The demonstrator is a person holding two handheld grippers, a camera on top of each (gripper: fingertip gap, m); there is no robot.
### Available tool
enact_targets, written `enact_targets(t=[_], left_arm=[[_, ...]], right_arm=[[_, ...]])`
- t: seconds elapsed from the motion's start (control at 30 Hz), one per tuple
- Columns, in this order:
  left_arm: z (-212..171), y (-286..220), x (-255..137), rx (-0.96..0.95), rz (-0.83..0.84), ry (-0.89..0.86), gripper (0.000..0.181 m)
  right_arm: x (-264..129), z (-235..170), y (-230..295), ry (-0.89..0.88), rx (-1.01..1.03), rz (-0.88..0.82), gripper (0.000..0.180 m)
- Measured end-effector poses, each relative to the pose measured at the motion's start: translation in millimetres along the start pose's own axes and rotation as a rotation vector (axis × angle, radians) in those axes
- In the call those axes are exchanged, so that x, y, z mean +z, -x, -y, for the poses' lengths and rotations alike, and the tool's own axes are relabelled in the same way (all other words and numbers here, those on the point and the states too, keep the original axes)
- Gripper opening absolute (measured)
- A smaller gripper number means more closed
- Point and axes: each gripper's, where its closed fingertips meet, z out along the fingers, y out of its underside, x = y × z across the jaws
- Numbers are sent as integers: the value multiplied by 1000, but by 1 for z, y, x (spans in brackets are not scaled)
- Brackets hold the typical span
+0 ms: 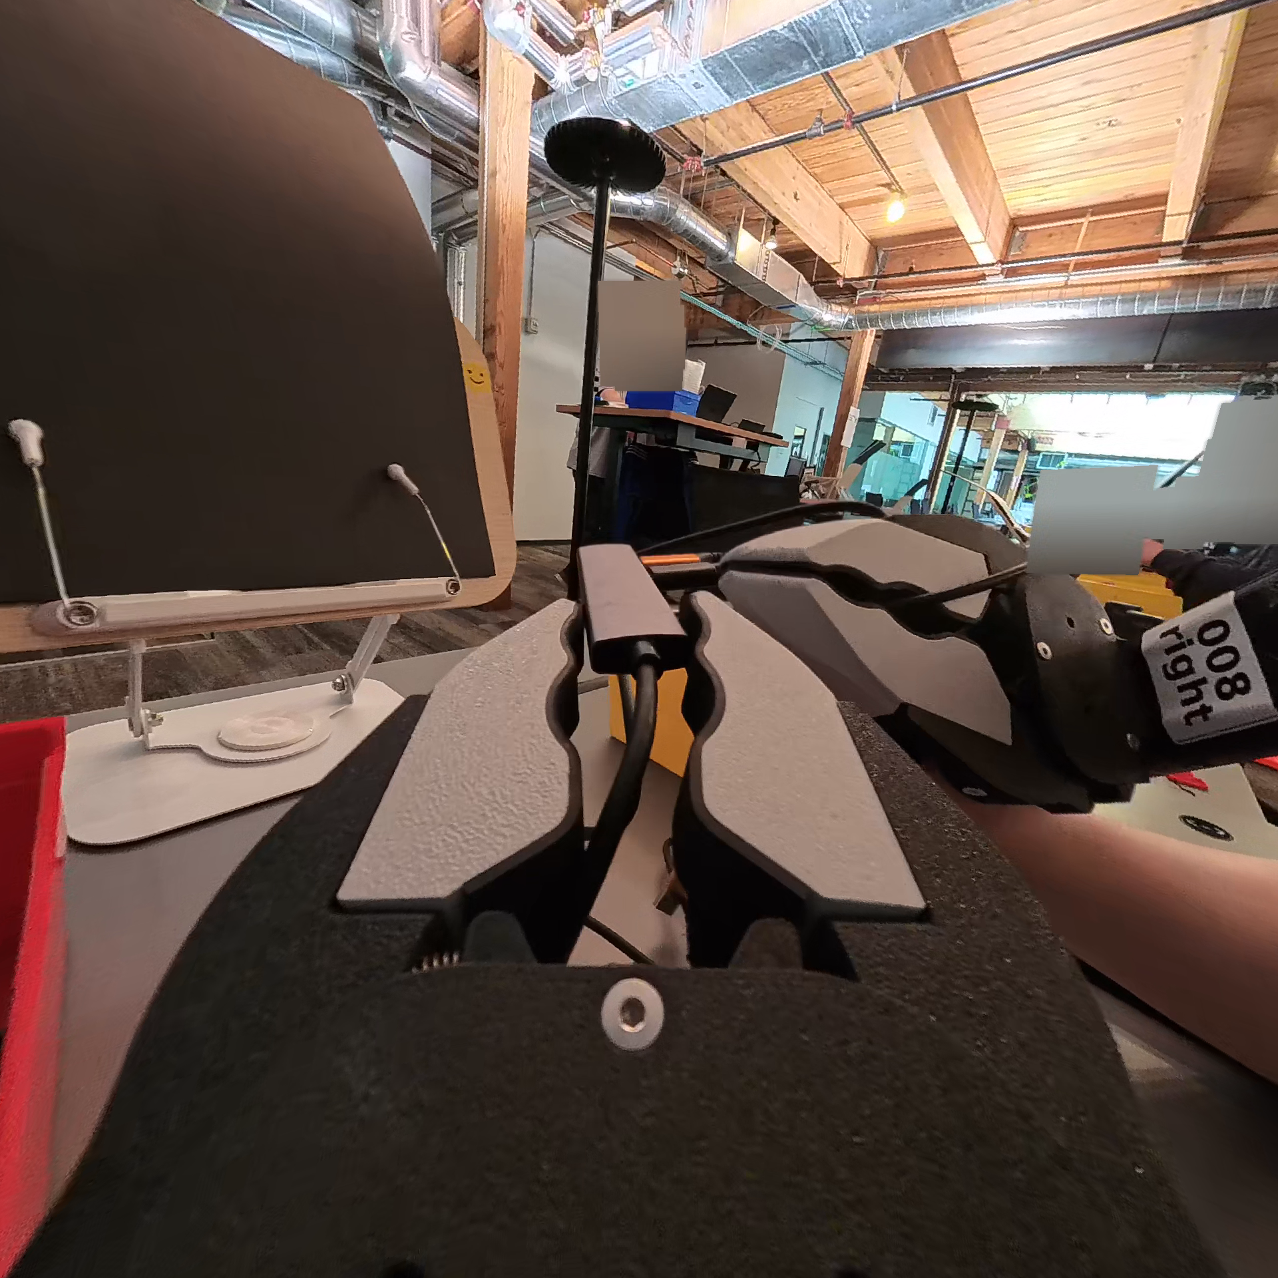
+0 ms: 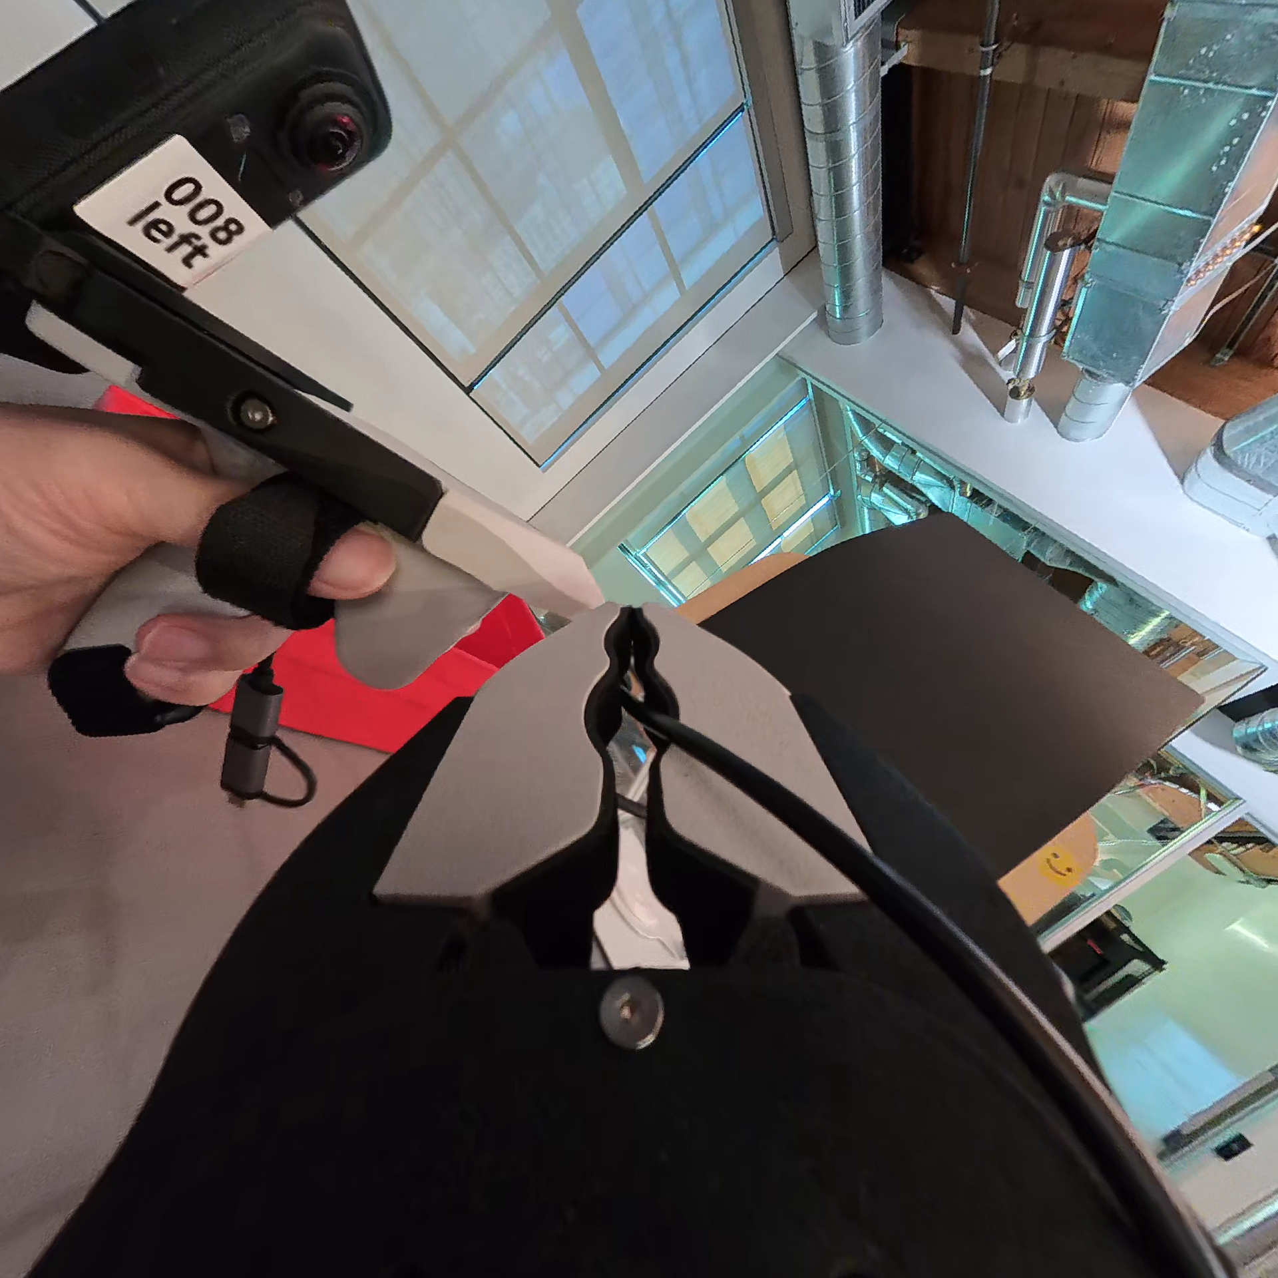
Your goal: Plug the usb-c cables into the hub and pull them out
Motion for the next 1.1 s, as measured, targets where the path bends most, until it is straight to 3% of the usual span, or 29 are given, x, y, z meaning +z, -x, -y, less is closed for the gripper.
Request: enact_targets(t=[0.17,0.27,0.47,0.53,0.77,1.1], left_arm=[[0,23,-6,-48,111,2,24],[-8,38,-8,-119,155,23,24],[-7,45,-11,-66,177,10,24],[-6,45,-12,-65,179,13,24],[-10,42,-8,-80,158,20,24],[-18,41,-5,-89,148,52,24]], right_arm=[[-4,-4,10,-26,129,32,0],[-9,-6,28,-74,234,143,0],[-29,-36,87,153,562,339,0],[-41,-47,105,297,540,402,1],[-70,-84,149,532,525,492,1],[-78,-103,155,679,470,458,11]])
